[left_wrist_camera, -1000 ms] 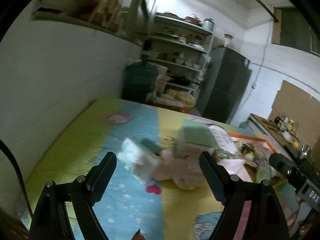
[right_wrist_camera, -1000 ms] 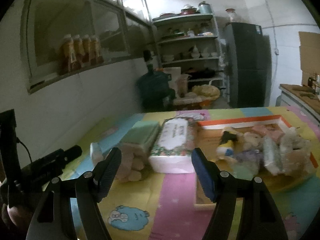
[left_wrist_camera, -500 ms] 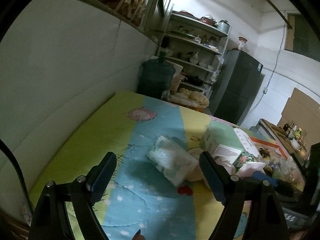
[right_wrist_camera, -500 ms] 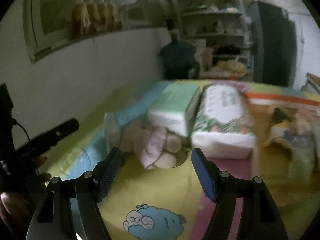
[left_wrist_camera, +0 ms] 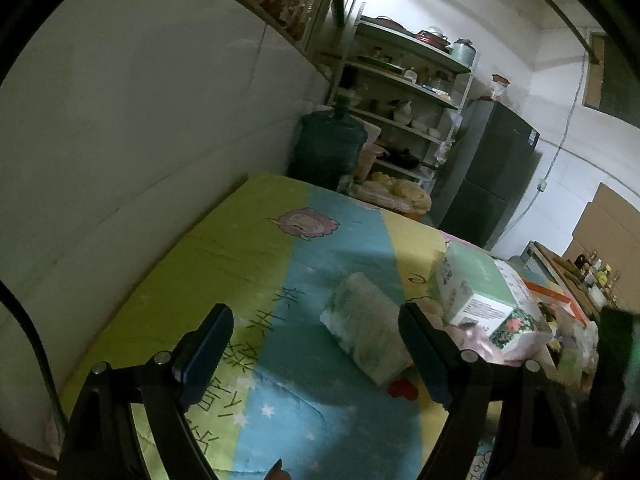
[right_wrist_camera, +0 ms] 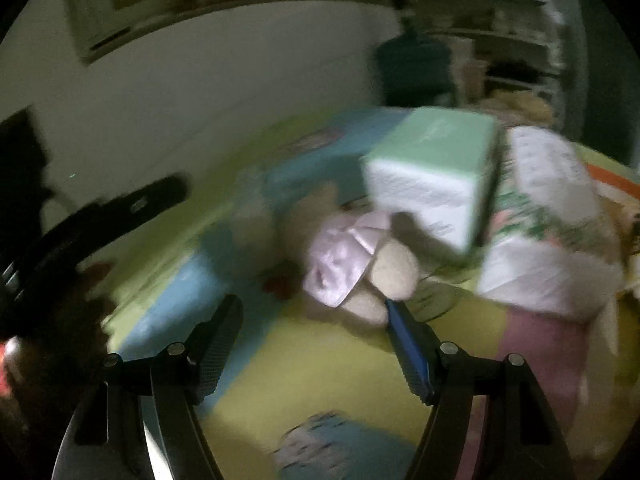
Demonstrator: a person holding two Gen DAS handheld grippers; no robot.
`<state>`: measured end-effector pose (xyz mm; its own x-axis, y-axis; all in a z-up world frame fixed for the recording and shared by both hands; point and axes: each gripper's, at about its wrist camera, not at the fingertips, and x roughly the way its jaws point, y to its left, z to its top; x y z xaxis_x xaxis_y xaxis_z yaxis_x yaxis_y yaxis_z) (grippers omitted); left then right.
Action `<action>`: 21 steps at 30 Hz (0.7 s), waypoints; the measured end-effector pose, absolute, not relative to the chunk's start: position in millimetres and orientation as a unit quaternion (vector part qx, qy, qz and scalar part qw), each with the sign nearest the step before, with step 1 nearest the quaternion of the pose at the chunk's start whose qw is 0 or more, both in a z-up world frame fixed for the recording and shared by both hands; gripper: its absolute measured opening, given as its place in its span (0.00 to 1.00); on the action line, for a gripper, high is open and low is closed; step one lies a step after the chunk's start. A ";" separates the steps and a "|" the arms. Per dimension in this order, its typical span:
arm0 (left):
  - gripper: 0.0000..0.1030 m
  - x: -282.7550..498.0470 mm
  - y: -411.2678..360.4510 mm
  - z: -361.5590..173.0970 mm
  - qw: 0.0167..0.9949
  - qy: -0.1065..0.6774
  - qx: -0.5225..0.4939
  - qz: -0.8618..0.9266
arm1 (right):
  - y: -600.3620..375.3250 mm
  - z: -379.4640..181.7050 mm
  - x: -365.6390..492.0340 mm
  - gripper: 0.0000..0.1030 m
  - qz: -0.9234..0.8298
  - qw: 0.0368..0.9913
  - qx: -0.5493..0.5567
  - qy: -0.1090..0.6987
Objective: Organize soft objects
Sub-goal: 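Grasp the pink-dressed teddy bear with the right tool while the left grasps the white wrapped pack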
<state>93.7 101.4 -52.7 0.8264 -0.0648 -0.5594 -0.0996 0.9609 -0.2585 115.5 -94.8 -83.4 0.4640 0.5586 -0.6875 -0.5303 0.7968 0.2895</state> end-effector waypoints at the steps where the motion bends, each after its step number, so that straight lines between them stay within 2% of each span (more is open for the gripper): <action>1: 0.82 94.4 103.1 -52.8 0.945 0.294 -0.140 0.010 | -92.0 -84.2 110.5 0.72 0.336 0.846 0.019 0.413; 6: 0.82 96.6 112.7 -55.3 0.944 0.295 -0.146 0.019 | -82.5 -84.6 82.3 0.72 0.389 0.812 -0.010 0.436; 10: 0.82 100.1 114.2 -58.2 0.943 0.299 -0.147 0.018 | -98.4 -73.7 69.6 0.72 0.334 0.843 -0.027 0.422; 14: 0.82 103.4 111.1 -59.3 0.941 0.304 -0.148 0.011 | -116.6 -62.1 80.4 0.72 0.245 0.892 -0.040 0.376; 21: 0.82 102.7 108.6 -59.6 0.941 0.306 -0.144 0.009 | -95.2 -67.0 117.3 0.72 0.245 0.892 -0.087 0.371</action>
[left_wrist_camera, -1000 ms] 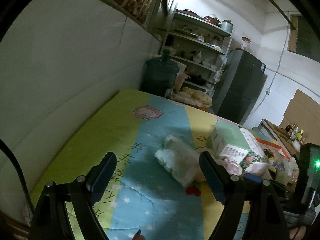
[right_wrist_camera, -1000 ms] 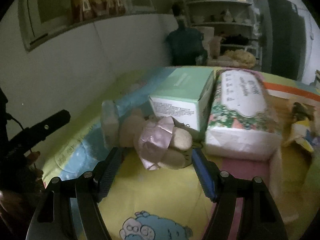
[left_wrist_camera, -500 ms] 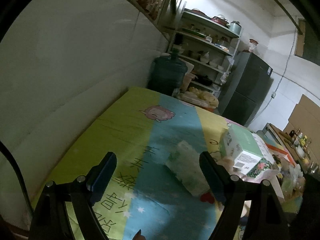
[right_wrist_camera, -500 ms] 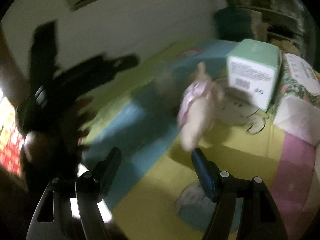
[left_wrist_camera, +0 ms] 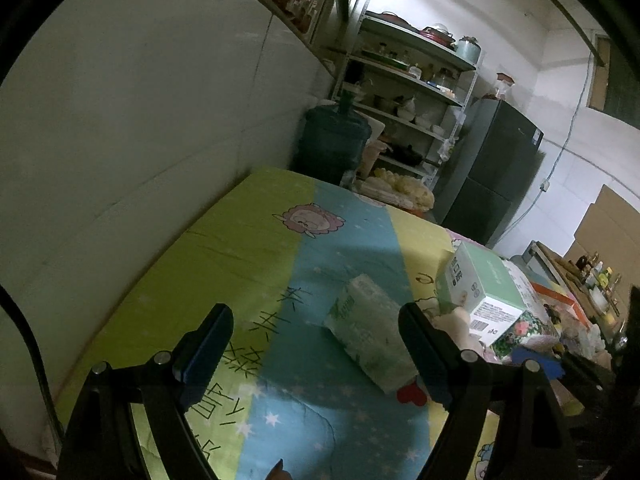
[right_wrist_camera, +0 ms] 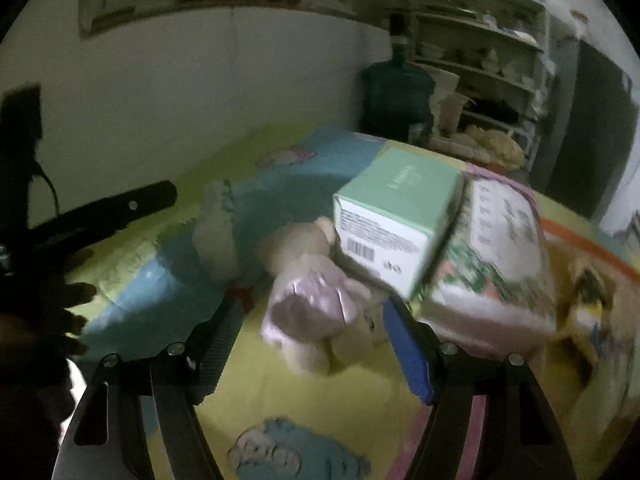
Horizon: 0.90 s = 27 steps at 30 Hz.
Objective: Organize soft objects
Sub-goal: 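Grasp the pink-dressed teddy bear with the right tool while the left grasps the white wrapped pack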
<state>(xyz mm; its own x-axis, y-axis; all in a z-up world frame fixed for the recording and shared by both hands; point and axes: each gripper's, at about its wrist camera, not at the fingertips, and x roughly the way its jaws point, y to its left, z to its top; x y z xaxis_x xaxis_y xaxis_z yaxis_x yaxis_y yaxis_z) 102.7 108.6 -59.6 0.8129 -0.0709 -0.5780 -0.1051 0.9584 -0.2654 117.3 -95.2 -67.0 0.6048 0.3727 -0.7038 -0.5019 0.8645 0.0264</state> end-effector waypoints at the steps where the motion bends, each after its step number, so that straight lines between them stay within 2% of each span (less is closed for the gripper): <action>1: 0.82 103.3 107.3 -59.6 0.941 0.307 -0.143 0.009 | -90.7 -69.3 120.5 0.72 0.244 0.890 -0.099 0.371; 8: 0.82 109.1 97.9 -60.6 0.939 0.313 -0.141 -0.004 | -70.6 -87.8 144.5 0.71 0.240 0.878 -0.121 0.396; 9: 0.82 110.2 94.9 -61.0 0.939 0.315 -0.140 -0.007 | -70.3 -89.8 146.2 0.54 0.241 0.875 -0.117 0.403; 10: 0.82 111.8 92.0 -61.2 0.938 0.317 -0.140 -0.008 | -70.1 -92.0 148.0 0.47 0.240 0.874 -0.116 0.407; 12: 0.82 115.2 86.4 -61.9 0.936 0.321 -0.141 -0.013 | -67.2 -93.0 145.6 0.44 0.239 0.874 -0.115 0.407; 27: 0.82 140.9 50.1 -70.9 0.929 0.348 -0.124 0.033 | -96.4 -96.4 125.0 0.44 0.243 0.879 -0.054 0.406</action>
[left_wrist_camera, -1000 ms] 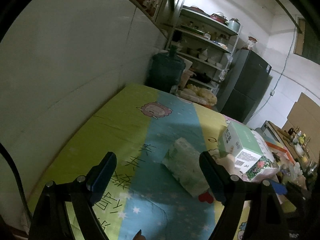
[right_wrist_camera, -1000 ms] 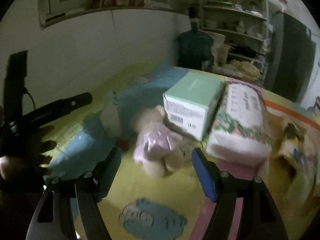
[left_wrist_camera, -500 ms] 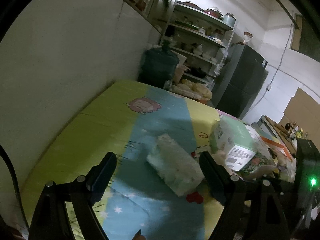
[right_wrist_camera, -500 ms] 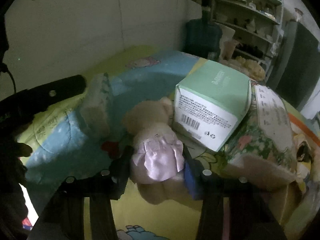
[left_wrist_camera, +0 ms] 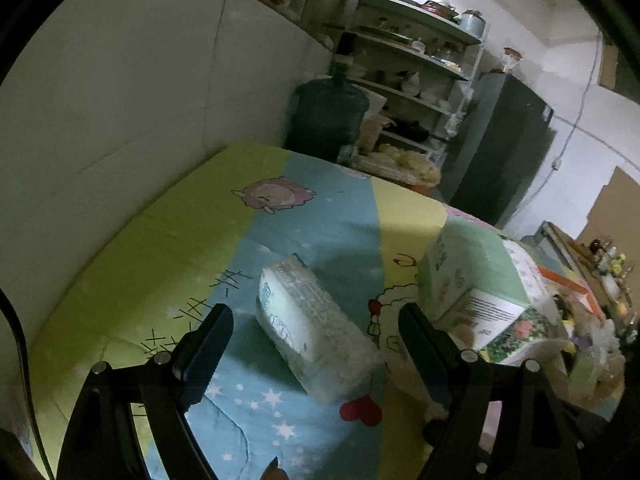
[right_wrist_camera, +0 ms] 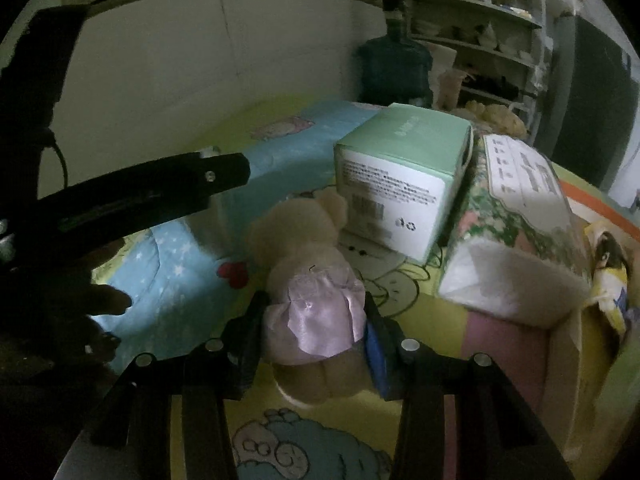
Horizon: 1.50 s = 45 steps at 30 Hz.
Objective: Organize soft objects
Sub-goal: 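Grasp the pink-dressed teddy bear with the right tool while the left grasps the white wrapped pack, then carry the teddy bear and white wrapped pack over the cardboard box with both tools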
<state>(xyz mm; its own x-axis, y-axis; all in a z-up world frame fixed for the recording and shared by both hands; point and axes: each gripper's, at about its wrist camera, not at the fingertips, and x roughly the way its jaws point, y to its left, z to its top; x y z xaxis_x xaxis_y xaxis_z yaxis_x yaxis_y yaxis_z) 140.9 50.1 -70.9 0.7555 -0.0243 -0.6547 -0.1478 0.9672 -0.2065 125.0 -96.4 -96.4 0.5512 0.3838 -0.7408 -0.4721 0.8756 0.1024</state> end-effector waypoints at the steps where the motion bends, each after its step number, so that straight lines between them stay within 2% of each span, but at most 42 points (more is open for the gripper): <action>1: 0.82 142.3 48.2 -72.3 0.928 0.350 -0.120 0.041 | -98.3 -96.6 123.1 0.44 0.245 0.879 -0.052 0.406; 4: 0.81 144.2 45.9 -77.3 0.925 0.356 -0.115 0.062 | -104.3 -97.4 121.2 0.44 0.253 0.877 -0.044 0.405; 9: 0.64 144.7 52.1 -82.2 0.917 0.372 -0.123 0.077 | -114.0 -98.1 130.5 0.44 0.264 0.875 -0.031 0.405; 11: 0.53 144.9 54.9 -84.0 0.913 0.378 -0.128 0.079 | -115.1 -98.3 129.7 0.44 0.267 0.874 -0.029 0.404; 14: 0.42 145.2 57.2 -88.3 0.908 0.388 -0.138 0.075 | -115.3 -98.8 125.6 0.44 0.272 0.874 -0.026 0.403; 20: 0.31 139.5 54.2 -86.6 0.912 0.381 -0.135 0.068 | -115.4 -98.0 116.6 0.44 0.274 0.875 -0.023 0.398; 29: 0.27 126.0 50.2 -76.8 0.922 0.363 -0.124 0.048 | -117.4 -87.1 107.0 0.44 0.270 0.884 -0.018 0.380; 45: 0.25 93.9 16.6 -27.8 0.950 0.299 -0.088 -0.021 | -137.0 -46.8 76.5 0.44 0.237 0.915 -0.004 0.327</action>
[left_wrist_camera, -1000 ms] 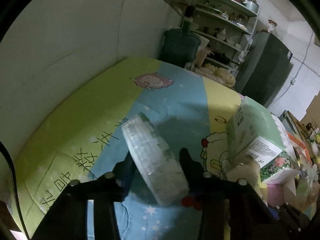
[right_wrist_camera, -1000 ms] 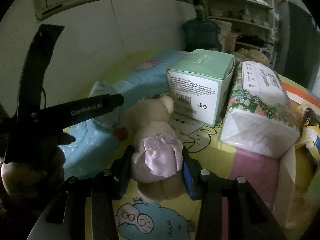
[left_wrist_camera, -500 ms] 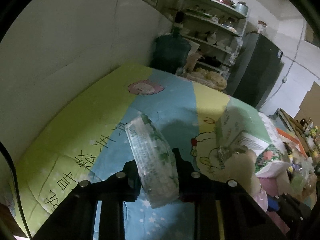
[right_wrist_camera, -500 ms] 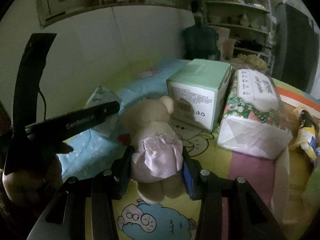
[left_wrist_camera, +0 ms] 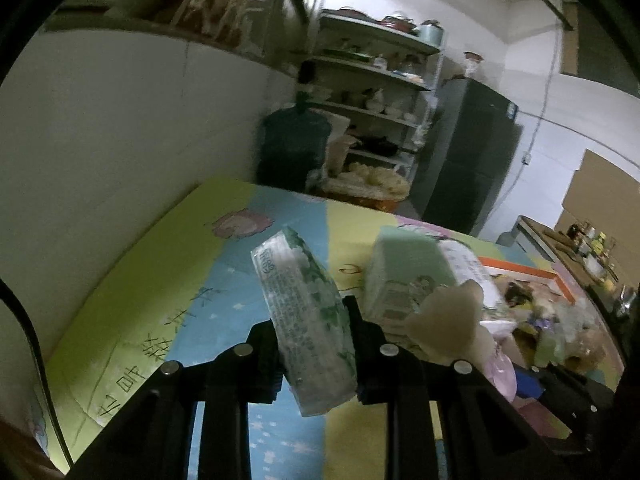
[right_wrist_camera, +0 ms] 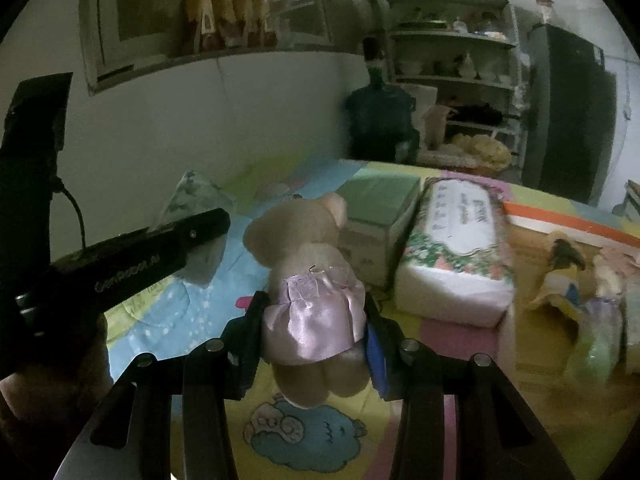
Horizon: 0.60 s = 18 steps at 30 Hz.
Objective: Organize soft objects
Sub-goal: 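Carry the teddy bear and white wrapped pack over the cardboard box with both tools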
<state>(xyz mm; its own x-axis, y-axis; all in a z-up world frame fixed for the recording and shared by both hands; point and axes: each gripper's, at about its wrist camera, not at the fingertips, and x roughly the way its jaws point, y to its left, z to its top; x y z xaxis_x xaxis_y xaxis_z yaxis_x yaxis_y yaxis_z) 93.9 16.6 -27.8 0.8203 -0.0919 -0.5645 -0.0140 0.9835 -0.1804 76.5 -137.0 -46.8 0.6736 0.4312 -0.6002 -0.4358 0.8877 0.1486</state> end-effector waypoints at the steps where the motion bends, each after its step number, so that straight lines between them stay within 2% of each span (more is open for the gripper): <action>1: 0.25 92.3 12.9 -26.0 0.951 0.297 -0.087 -0.025 | -140.4 -44.0 75.1 0.44 0.234 0.916 -0.002 0.325; 18: 0.24 86.3 -58.9 -3.8 0.952 0.278 -0.053 -0.119 | -199.6 -18.4 54.4 0.44 0.169 0.942 0.028 0.288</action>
